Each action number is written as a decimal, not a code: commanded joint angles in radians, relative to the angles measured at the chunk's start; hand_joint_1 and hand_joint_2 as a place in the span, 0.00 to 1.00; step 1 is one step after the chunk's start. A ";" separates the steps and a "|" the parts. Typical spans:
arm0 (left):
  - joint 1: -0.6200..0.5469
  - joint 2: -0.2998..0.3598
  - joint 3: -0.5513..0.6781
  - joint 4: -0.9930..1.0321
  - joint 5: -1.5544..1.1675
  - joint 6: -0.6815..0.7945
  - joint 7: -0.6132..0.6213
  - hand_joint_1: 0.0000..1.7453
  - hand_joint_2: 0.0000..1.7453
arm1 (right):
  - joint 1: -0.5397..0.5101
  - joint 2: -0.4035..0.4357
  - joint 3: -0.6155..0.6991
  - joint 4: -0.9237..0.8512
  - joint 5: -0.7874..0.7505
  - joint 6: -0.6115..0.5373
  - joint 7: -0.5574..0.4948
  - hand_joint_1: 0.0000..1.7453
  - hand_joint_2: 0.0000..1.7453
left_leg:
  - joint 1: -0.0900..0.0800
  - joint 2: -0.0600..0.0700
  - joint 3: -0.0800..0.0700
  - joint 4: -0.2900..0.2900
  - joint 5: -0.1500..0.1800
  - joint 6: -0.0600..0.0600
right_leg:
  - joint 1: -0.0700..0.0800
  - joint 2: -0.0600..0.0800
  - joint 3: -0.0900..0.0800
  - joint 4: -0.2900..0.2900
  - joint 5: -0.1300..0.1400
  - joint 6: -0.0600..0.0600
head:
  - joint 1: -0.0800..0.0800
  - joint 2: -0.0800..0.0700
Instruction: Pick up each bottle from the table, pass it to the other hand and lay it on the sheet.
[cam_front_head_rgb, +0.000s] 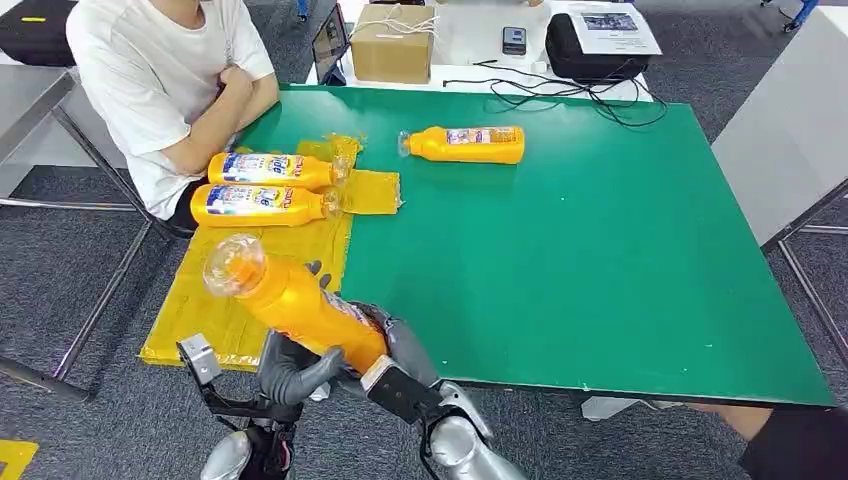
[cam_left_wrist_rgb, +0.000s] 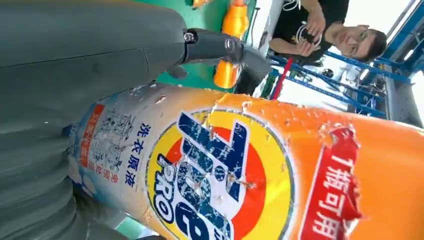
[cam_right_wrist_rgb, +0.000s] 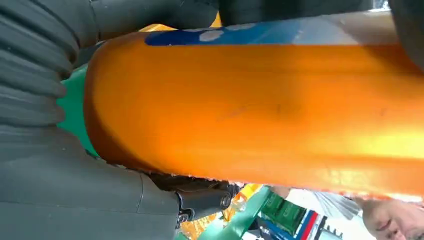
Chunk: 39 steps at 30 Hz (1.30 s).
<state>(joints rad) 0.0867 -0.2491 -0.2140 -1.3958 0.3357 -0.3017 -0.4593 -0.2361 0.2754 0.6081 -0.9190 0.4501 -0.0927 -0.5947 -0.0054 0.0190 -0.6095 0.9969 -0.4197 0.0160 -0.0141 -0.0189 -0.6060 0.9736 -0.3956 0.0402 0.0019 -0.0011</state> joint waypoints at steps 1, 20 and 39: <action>-0.080 0.001 -0.047 0.013 -0.068 0.094 0.005 1.00 1.00 | -0.016 -0.014 0.094 0.114 0.090 -0.100 0.051 1.00 1.00 | 0.002 -0.005 0.004 0.000 -0.001 -0.001 | 0.001 -0.003 0.005 -0.001 -0.002 -0.002 | 0.000 0.000; -0.078 0.018 -0.044 0.013 -0.121 0.180 0.054 1.00 1.00 | -0.040 0.002 0.061 0.185 0.238 -0.372 0.130 0.00 0.00 | 0.001 -0.002 0.002 -0.001 -0.001 -0.001 | 0.001 0.000 0.003 -0.001 -0.001 -0.001 | 0.000 0.000; -0.441 0.368 0.065 0.520 -0.906 0.271 0.125 1.00 1.00 | -0.017 -0.008 -0.041 0.115 0.154 -0.402 0.012 0.00 0.00 | 0.002 -0.003 0.005 -0.002 0.001 -0.002 | 0.001 0.000 0.005 -0.001 -0.001 -0.002 | 0.000 0.000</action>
<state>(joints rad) -0.1228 -0.0861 -0.1716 -1.2569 -0.3974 0.0229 -0.3620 -0.2431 0.2899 0.6195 -0.7946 0.6424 -0.5035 -0.5402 -0.0048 0.0189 -0.6096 0.9967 -0.4186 0.0154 -0.0137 -0.0188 -0.6061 0.9742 -0.3953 0.0400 0.0023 -0.0011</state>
